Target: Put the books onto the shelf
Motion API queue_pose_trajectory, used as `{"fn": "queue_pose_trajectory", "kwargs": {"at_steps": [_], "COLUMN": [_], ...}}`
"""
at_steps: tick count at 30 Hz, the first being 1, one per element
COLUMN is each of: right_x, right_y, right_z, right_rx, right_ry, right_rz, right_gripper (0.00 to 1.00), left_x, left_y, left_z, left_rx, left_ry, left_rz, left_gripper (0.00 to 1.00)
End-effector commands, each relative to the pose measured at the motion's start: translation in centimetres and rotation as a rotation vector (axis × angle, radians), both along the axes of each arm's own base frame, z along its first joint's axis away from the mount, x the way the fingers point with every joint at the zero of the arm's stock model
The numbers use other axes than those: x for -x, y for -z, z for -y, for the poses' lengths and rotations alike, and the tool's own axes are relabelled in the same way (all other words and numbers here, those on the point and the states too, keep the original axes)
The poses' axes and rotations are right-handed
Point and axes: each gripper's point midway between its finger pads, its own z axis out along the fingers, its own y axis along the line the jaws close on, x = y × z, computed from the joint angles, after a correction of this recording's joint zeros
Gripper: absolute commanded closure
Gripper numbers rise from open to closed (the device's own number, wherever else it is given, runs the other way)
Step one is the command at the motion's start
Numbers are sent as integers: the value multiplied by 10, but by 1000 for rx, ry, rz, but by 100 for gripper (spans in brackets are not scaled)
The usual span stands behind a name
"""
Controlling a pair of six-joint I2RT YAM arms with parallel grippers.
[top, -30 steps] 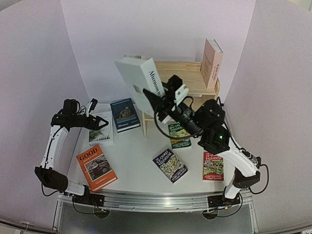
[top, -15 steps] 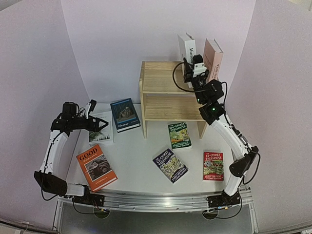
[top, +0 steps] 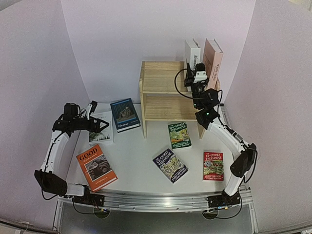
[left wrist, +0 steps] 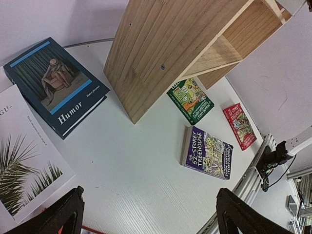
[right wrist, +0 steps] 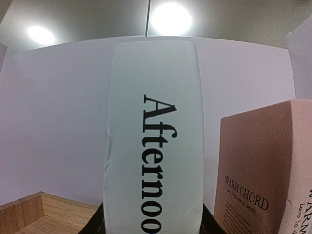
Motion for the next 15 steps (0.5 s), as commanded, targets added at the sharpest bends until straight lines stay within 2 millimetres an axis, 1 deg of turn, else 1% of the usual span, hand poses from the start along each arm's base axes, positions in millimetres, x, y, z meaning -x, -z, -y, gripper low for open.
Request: {"fn": "queue_pose_trajectory", "kwargs": {"at_steps": [1,6,9,11,13,15], "right_x": [-1,-11,-14,-15,-12,-9], "right_y": [4,18,22,22,22,22], "right_z": [41,55,55,54,55,57], "right_rx": [-22,-36,-34,-35,-45,-55], "right_ry": [143,184,186,181,170,159], "right_rz": [-43,-76,-82,-82,-83,-83], "right_gripper": [85,85,83,76,63,55], "left_x": [-3,-1,0,1,1,2], "left_y": [-4,-3,-2,-2,-2,-2], "left_z": [3,5,5,5,5,5], "left_rx": [23,35,29,29,29,30], "left_ry": [10,19,22,27,28,29], "left_rz": [34,30,28,28,30,30], "left_gripper": [6,6,6,6,6,6]}}
